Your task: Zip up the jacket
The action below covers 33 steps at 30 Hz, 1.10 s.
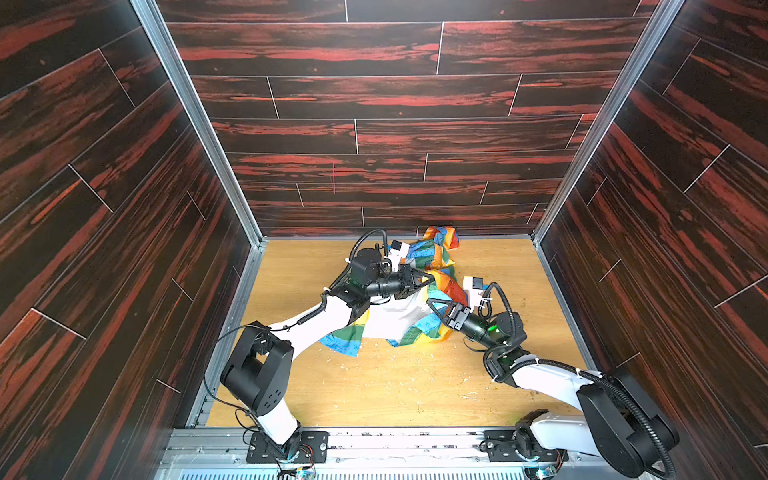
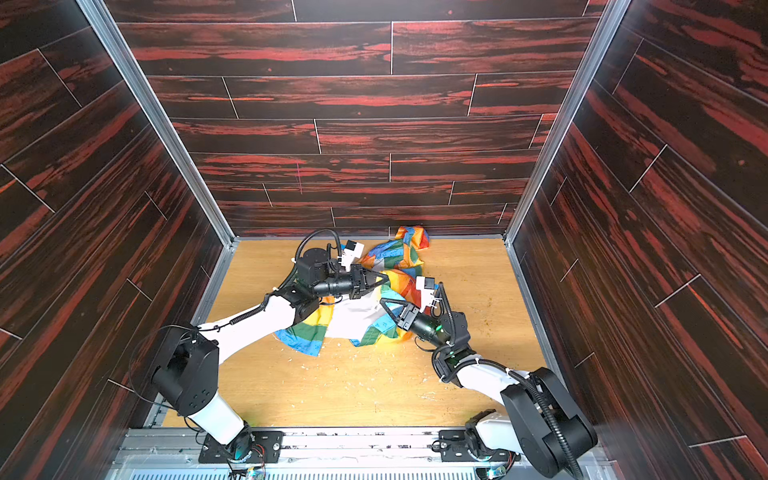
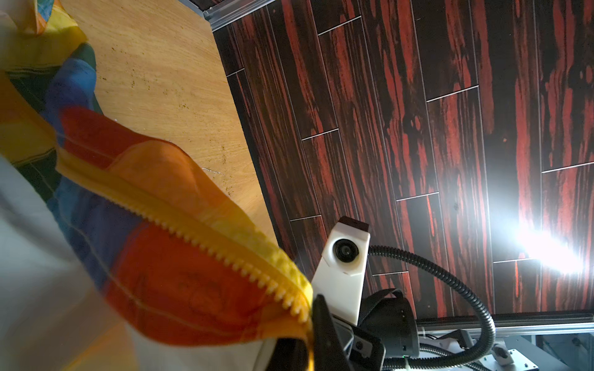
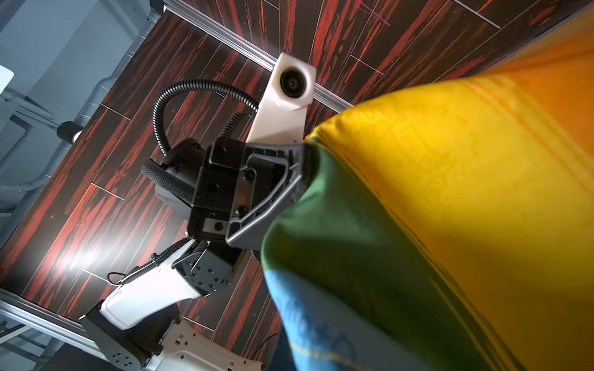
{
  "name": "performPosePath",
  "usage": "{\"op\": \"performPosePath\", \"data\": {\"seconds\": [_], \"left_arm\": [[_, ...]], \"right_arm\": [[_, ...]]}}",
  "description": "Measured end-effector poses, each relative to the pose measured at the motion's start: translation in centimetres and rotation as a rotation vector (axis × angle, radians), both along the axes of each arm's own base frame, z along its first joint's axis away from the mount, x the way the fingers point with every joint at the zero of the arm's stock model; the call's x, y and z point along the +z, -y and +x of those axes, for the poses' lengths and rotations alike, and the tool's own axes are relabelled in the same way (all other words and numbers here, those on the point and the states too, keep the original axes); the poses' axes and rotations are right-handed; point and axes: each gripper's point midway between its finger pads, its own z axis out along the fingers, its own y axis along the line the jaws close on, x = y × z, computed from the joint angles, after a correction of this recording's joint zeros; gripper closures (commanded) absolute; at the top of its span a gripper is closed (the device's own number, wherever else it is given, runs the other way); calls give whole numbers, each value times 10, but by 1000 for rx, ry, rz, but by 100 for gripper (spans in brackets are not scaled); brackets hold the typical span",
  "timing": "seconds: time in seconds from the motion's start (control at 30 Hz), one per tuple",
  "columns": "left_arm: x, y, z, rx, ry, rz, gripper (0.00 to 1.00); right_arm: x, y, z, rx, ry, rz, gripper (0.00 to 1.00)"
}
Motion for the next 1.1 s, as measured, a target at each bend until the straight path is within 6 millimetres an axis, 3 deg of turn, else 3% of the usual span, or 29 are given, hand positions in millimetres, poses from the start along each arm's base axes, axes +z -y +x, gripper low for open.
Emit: {"op": "performPosePath", "data": {"seconds": [0.17,0.37,0.47,0.6,0.7,0.8,0.9,1.1], "left_arm": [[2,-25,-1,60,-9,42,48],[-9,-102,-7,274,-46,209,42],[-41,-136,-24,375,-115,311,40],[-121,-165,-64,414,-277,490,40],[-167,-180,-90,405,-335,688,40],[-186,-184,-99,369,-293,856,40],[-197,-182,-90,336,-241,985,40],[-214,-184,-50,333,-158,1228,40]], "right_arm": [[-1,4,10,-14,-3,-29,100],[-11,9,28,-54,-23,-132,100],[-20,10,33,-77,-38,-203,100],[-33,14,33,-95,-56,-274,100],[-41,15,32,-98,-69,-298,100],[-47,16,31,-95,-85,-308,100],[-54,17,28,-93,-98,-315,100],[-65,23,17,-92,-121,-321,100]]}}
